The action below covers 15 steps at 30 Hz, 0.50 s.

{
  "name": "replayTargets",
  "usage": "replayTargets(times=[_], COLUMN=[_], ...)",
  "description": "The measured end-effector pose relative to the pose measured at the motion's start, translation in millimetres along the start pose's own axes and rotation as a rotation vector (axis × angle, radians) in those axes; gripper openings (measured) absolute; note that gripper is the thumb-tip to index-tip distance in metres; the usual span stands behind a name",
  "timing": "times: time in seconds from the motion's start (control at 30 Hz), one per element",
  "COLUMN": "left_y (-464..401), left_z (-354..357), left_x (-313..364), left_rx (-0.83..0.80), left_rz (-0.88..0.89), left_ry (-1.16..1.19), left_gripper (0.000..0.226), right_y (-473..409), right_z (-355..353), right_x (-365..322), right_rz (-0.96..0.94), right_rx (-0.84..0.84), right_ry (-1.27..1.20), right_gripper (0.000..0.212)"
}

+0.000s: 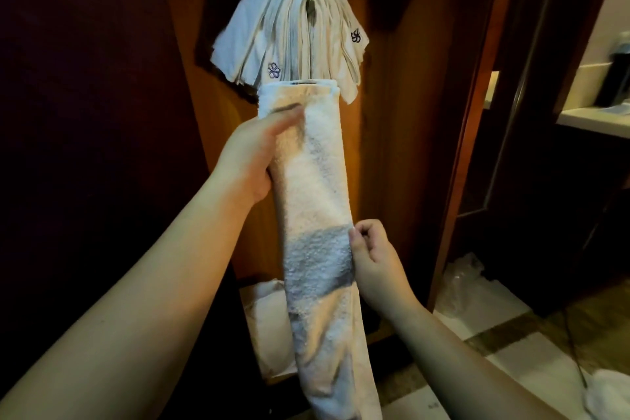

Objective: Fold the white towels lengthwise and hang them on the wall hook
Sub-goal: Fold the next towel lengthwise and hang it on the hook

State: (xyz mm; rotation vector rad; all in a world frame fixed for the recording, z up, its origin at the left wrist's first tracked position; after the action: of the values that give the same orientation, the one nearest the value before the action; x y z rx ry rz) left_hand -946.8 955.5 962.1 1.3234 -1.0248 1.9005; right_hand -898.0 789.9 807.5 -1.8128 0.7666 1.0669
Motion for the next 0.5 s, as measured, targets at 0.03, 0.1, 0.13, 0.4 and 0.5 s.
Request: replayTargets(times=[0.03,0.1,0.13,0.4,0.5], left_y=[-0.9,-1.9,-1.9,-10.4,-24.0], left_z=[0.2,2.5,4.3,12.8,12.6], left_x=[0.2,0.1,-0.1,-1.8,-5.9], left_rx=[0.006,0.009,0.009,0.128,0.182], left_rz=[-0.005,-0.031,-0.050,-0.134,-0.177], left_ry=[0.007,0.035,0.055,0.187,0.217], left_gripper=[0.012,0.012,0.013,0.015,0.011], right_y=[0.1,-1.1,-2.1,-16.6,-21.3], right_z=[-0.8,-1.8,-1.3,-13.2,-17.5], right_x=[-0.6,-3.7,-4.5,-3.3,10.1], right_rz=[-0.002,-0.002,0.002,0.092,0.379], right_rx=[0.020,0.064,0.085,-0.088,-0.527], right_ry=[-0.002,-0.018,-0.028,-0.171,-0.423], right_gripper=[0.011,0.012,0.013,0.076,0.101])
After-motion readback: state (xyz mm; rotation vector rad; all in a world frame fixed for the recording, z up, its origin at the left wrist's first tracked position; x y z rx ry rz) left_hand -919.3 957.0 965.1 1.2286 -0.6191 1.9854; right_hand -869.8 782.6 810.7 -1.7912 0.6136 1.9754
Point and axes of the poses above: each hand's wrist, its own y-axis away from the middle knuckle, its own z-axis out of the palm, x = y × z, the point moved 2 cm from there along -y, towards the middle knuckle, and after that the axes turned 2 degrees about z, right-handed, at the moved point
